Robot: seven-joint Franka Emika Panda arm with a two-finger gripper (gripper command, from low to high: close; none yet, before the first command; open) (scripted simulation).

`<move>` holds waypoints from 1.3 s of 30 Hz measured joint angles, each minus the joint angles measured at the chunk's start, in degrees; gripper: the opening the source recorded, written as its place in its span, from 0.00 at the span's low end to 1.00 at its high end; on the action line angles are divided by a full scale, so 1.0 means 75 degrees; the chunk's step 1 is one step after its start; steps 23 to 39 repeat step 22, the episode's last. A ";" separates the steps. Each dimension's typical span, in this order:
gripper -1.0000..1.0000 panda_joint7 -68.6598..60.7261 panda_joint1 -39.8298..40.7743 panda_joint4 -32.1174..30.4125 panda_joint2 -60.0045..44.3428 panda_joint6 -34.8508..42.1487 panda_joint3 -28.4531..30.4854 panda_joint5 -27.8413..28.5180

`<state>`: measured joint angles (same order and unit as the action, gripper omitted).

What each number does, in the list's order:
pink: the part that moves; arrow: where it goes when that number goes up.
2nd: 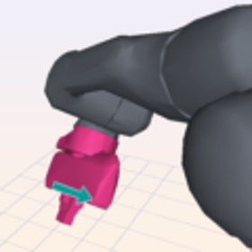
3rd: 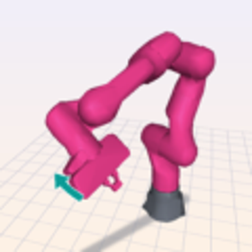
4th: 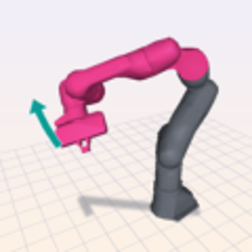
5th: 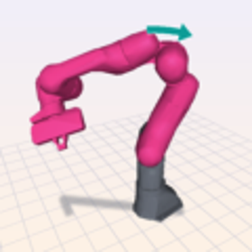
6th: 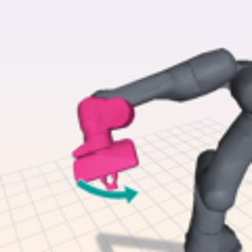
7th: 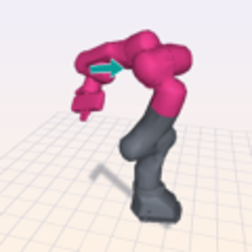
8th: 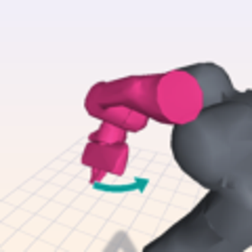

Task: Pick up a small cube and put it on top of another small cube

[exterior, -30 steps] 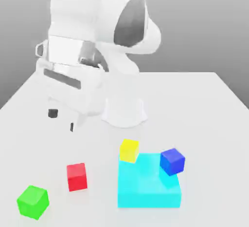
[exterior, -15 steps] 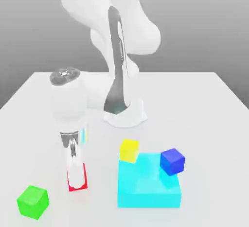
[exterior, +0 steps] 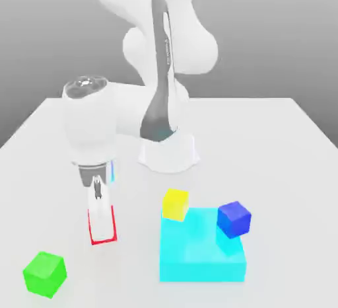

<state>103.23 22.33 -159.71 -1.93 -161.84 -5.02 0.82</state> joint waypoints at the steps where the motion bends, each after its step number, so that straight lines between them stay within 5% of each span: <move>1: 0.00 0.0315 -0.0205 0.0007 0.0243 0.0242 -0.0165 -0.0018; 11: 0.00 0.3418 -0.2536 0.0109 0.2484 0.2499 -0.2184 -0.1416; 18: 0.00 0.4190 -0.2505 -0.0065 0.1387 0.1280 -0.2647 -0.0975; 19: 1.00 0.4252 -0.2508 -0.0098 0.1164 0.1026 -0.2652 -0.0899; 39: 1.00 0.4252 -0.2508 -0.0098 0.1164 0.1026 -0.2652 -0.0899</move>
